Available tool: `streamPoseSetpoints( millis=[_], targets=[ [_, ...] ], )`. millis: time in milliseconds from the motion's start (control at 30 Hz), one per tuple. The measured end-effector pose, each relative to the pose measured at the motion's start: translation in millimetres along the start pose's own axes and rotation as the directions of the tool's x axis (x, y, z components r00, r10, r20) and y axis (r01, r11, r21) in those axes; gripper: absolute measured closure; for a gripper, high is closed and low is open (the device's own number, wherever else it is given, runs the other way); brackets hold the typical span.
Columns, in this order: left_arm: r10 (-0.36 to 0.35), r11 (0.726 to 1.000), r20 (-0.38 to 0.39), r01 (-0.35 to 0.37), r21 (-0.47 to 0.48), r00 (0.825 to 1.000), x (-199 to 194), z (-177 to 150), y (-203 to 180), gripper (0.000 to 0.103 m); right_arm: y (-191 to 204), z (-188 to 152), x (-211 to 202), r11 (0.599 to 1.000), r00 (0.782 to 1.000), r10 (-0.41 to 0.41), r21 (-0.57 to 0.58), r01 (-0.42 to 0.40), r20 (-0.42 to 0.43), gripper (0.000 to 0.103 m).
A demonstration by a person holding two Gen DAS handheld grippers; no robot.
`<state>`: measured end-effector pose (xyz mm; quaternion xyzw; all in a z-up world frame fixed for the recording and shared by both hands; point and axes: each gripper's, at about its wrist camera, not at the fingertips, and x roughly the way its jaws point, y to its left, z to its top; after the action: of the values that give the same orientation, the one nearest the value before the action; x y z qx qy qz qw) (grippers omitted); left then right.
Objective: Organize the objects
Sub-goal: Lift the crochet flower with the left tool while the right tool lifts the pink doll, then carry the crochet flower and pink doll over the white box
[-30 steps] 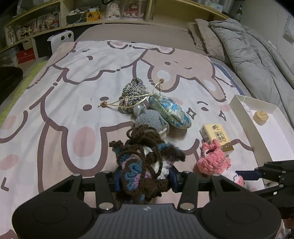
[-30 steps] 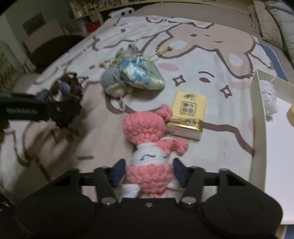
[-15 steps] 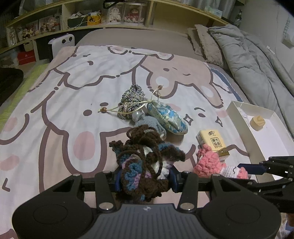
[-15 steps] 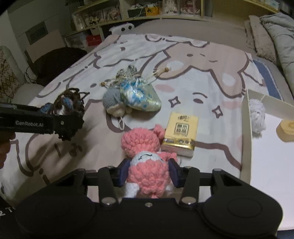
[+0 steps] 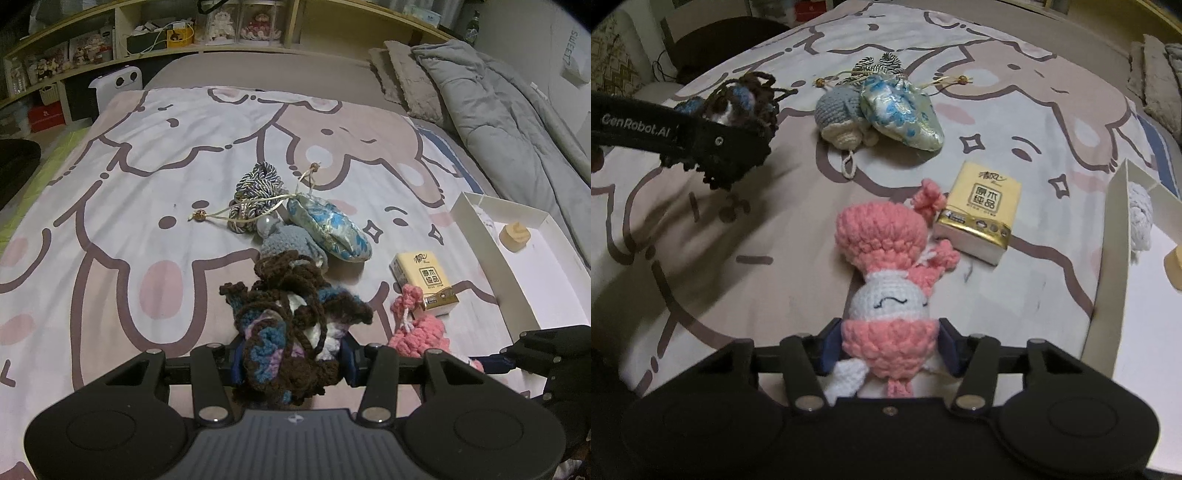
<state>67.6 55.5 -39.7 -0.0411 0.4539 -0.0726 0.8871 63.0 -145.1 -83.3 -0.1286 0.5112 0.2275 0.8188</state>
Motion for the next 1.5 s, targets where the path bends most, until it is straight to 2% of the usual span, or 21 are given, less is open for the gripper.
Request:
streamPoseSetpoints(
  millis=[167, 400, 767, 1067, 1500],
  targets=[
    [0.006, 1.0, 0.011, -0.006, -0.016, 1.0, -2.3, 1.5, 1.2, 0.055, 0.1, 1.1, -9.2, 1.0, 0.998, -0.022, -0.01, 0.023, 0.06, 0.051],
    [0.012, 0.999, 0.049, -0.01, -0.041, 0.999, -17.9, 4.5, -0.6, 0.055, 0.1, 9.5, -44.0, 0.999, 0.984, -0.037, 0.002, 0.038, 0.174, 0.052],
    [0.015, 1.0, 0.115, -0.012, -0.029, 0.993, -46.2, 11.2, -19.6, 0.055, -11.6, 22.2, -87.4, 0.995, 0.959, -0.094, 0.07, 0.078, 0.269, 0.052],
    [-0.005, 1.0, 0.157, 0.007, -0.013, 0.988, -54.5, 27.3, -54.4, 0.055, -48.9, 15.0, -120.9, 0.985, 0.941, -0.147, 0.136, 0.109, 0.304, 0.051],
    [-0.115, 0.992, 0.16, 0.104, 0.076, 0.98, -28.5, 55.5, -144.4, 0.055, -137.7, -18.1, -158.3, 0.945, 0.91, -0.278, 0.256, 0.202, 0.307, 0.051]
  ],
)
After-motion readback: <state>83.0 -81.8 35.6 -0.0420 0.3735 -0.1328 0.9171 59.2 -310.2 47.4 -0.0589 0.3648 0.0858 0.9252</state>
